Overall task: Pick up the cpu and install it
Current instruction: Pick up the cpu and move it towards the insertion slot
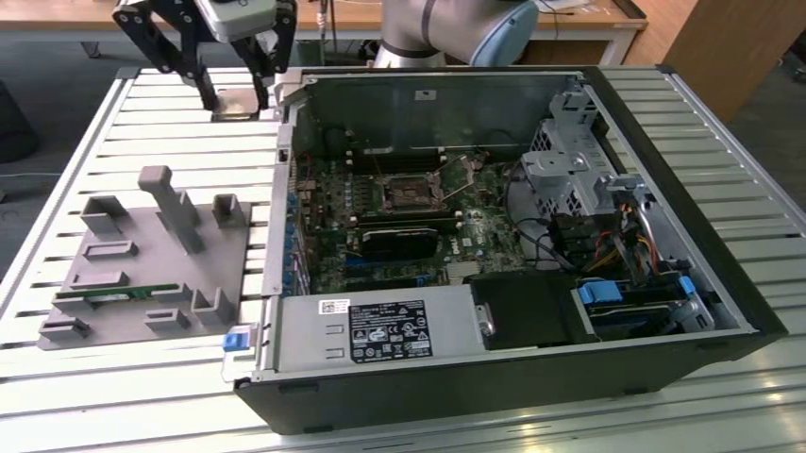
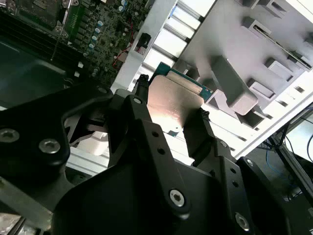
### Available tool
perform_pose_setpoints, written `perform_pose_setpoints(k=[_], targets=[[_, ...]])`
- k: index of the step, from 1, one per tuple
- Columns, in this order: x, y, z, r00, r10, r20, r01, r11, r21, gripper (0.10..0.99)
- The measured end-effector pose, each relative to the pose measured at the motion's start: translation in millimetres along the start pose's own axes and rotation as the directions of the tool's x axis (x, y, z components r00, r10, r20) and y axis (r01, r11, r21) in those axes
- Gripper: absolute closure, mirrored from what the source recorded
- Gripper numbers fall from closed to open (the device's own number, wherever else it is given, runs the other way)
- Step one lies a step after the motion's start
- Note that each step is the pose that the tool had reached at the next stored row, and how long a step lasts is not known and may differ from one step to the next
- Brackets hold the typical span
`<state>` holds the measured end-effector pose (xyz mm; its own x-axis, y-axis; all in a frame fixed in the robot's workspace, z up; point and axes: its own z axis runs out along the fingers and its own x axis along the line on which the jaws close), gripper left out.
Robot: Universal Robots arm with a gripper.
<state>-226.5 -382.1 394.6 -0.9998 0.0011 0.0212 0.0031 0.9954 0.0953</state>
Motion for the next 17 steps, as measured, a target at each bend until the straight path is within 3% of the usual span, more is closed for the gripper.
perform_pose_setpoints(k=[17], targets=[[-9.7, 2.2, 0.0, 1.0000, 0.000, 0.0000, 0.000, 1.0000, 0.000, 0.549]])
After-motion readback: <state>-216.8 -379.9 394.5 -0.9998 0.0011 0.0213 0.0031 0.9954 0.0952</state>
